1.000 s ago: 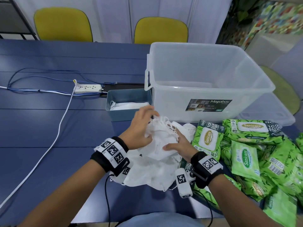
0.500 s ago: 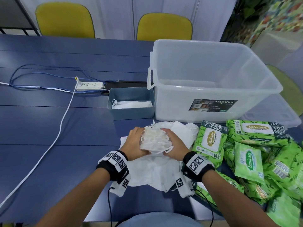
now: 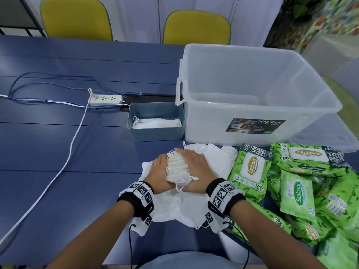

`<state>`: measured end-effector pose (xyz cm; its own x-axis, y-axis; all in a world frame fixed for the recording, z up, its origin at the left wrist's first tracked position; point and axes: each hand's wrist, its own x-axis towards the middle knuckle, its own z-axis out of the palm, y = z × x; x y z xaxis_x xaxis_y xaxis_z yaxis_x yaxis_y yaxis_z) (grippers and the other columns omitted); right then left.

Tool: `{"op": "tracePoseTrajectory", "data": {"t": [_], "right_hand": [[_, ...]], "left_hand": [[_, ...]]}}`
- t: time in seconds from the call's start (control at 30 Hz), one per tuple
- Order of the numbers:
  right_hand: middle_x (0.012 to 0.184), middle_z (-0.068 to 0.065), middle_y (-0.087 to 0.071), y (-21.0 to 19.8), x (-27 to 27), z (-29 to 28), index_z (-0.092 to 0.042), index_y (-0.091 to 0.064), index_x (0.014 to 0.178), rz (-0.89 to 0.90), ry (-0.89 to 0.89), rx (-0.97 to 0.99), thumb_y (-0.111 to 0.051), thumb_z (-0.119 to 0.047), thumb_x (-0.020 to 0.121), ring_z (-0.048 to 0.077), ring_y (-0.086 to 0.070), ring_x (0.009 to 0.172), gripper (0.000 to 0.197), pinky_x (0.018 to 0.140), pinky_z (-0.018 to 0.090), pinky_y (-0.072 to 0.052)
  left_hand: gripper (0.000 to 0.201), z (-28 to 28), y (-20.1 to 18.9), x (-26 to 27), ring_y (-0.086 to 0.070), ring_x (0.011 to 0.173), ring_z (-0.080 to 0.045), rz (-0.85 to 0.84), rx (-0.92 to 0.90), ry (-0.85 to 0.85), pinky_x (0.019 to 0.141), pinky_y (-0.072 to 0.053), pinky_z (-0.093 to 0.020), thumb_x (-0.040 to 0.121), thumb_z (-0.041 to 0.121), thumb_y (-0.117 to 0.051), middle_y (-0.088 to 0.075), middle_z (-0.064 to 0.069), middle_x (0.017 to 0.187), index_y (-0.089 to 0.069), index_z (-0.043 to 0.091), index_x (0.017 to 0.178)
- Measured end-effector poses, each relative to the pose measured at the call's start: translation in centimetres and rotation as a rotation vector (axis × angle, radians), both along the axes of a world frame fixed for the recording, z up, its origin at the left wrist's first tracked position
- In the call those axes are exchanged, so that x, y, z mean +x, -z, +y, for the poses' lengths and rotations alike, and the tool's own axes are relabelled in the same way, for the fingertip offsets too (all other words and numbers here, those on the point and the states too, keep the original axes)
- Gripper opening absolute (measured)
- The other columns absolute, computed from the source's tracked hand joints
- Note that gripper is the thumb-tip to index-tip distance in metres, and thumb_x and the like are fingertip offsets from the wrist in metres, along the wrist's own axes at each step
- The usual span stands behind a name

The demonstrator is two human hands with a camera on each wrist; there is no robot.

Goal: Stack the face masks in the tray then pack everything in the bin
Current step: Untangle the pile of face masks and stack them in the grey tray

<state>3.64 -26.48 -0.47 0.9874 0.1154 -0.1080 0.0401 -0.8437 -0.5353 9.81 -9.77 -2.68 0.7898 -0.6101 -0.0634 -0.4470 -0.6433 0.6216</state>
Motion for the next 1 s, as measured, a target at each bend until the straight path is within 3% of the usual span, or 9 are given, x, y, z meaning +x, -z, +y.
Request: {"op": "tracePoseTrajectory", "data": {"t": [0.07, 0.17, 0.27, 0.4, 0.47, 0.57, 0.63, 0.8, 1.0], "right_hand": [[0.130, 0.005, -0.041, 0.1, 0.3, 0.6, -0.033, -0.016, 0.148, -0.025, 0.040, -0.063, -0.060, -0.053, 0.056, 0.027, -0.042, 0.117, 0.104, 0.100, 0.039, -0.034], [0.116, 0.002, -0.049, -0.1, 0.1, 0.5, -0.033, -0.028, 0.142, -0.018, 0.082, -0.086, -0.068, -0.038, 0.064, 0.028, -0.050, 0.103, 0.088, 0.087, 0.038, -0.042], [0.112, 0.000, -0.057, -1.0, 0.5, 0.0, -0.027, -0.043, 0.129, -0.013, 0.092, 0.076, -0.073, -0.034, 0.063, 0.025, -0.056, 0.102, 0.073, 0.089, 0.036, -0.045], [0.092, -0.007, -0.069, -3.0, -0.6, -2.2, -0.014, -0.056, 0.108, -0.188, 0.834, 0.024, -0.067, -0.006, 0.081, 0.000, -0.064, 0.082, 0.030, 0.082, 0.010, -0.040], [0.101, -0.010, -0.067, -3.3, -1.7, -4.5, -0.016, -0.052, 0.112, -0.187, 0.773, 0.482, -0.080, -0.003, 0.068, -0.003, -0.063, 0.089, 0.053, 0.082, 0.011, -0.045], [0.116, -0.002, -0.067, -5.7, -4.9, -8.1, -0.012, -0.054, 0.123, -0.178, 0.818, 0.809, -0.089, -0.011, 0.057, 0.012, -0.065, 0.103, 0.075, 0.093, 0.030, -0.050], [0.116, -0.002, -0.069, -5.6, -5.9, -9.3, -0.012, -0.059, 0.123, -0.181, 0.902, 0.959, -0.090, -0.022, 0.052, 0.011, -0.067, 0.103, 0.079, 0.093, 0.032, -0.050], [0.115, 0.003, -0.069, -5.8, -7.8, -10.8, -0.004, -0.064, 0.119, -0.193, 1.047, 1.111, -0.089, -0.026, 0.045, 0.013, -0.067, 0.103, 0.081, 0.083, 0.023, -0.052], [0.116, 0.004, -0.070, -5.2, -9.1, -11.2, -0.006, -0.066, 0.116, -0.244, 1.083, 1.154, -0.094, -0.036, 0.037, 0.018, -0.066, 0.107, 0.089, 0.102, 0.041, -0.045]], "left_hand": [[0.076, -0.2, -0.2, 0.1, -0.046, 0.103, -0.032, -0.006, 0.015, 0.018, 0.090, -0.038, -0.038, 0.061, 0.038, -0.070, -0.047, -0.016, 0.112, -0.045, -0.001, 0.121], [0.074, -0.3, 0.0, 0.4, -0.044, 0.104, -0.028, -0.027, 0.052, 0.018, 0.088, -0.035, -0.030, 0.065, 0.036, -0.076, -0.046, -0.009, 0.116, -0.043, 0.004, 0.123], [0.083, -0.4, 0.1, 0.2, -0.045, 0.108, -0.026, -0.052, -0.043, -0.015, 0.095, -0.037, -0.034, 0.062, 0.046, -0.071, -0.048, -0.006, 0.122, -0.042, 0.009, 0.130], [0.102, -0.8, 0.2, -0.5, -0.031, 0.125, -0.014, 0.029, -0.297, -0.198, 0.107, -0.025, -0.029, 0.064, 0.051, -0.072, -0.033, -0.002, 0.139, -0.024, 0.014, 0.145], [0.098, -1.6, -0.1, -0.8, -0.028, 0.131, -0.017, 0.128, -0.294, -0.256, 0.110, -0.026, -0.033, 0.071, 0.049, -0.072, -0.029, -0.003, 0.144, -0.021, 0.016, 0.147], [0.082, -3.8, -0.1, -1.5, -0.029, 0.132, -0.027, 0.268, -0.111, -0.235, 0.109, -0.028, -0.038, 0.080, 0.045, -0.070, -0.032, -0.009, 0.143, -0.028, 0.016, 0.144], [0.078, -5.6, -0.1, -1.9, -0.030, 0.131, -0.029, 0.320, -0.036, -0.229, 0.107, -0.030, -0.039, 0.080, 0.050, -0.067, -0.034, -0.010, 0.140, -0.032, 0.017, 0.141], [0.100, -10.1, -0.2, -2.3, -0.032, 0.134, -0.031, 0.428, 0.078, -0.381, 0.107, -0.030, -0.049, 0.067, 0.074, -0.063, -0.034, -0.013, 0.143, -0.031, 0.016, 0.142], [0.128, -13.8, -0.5, -1.5, -0.030, 0.132, -0.035, 0.499, 0.094, -0.629, 0.109, -0.027, -0.050, 0.048, 0.078, -0.071, -0.031, -0.018, 0.143, -0.015, 0.019, 0.146]]}}
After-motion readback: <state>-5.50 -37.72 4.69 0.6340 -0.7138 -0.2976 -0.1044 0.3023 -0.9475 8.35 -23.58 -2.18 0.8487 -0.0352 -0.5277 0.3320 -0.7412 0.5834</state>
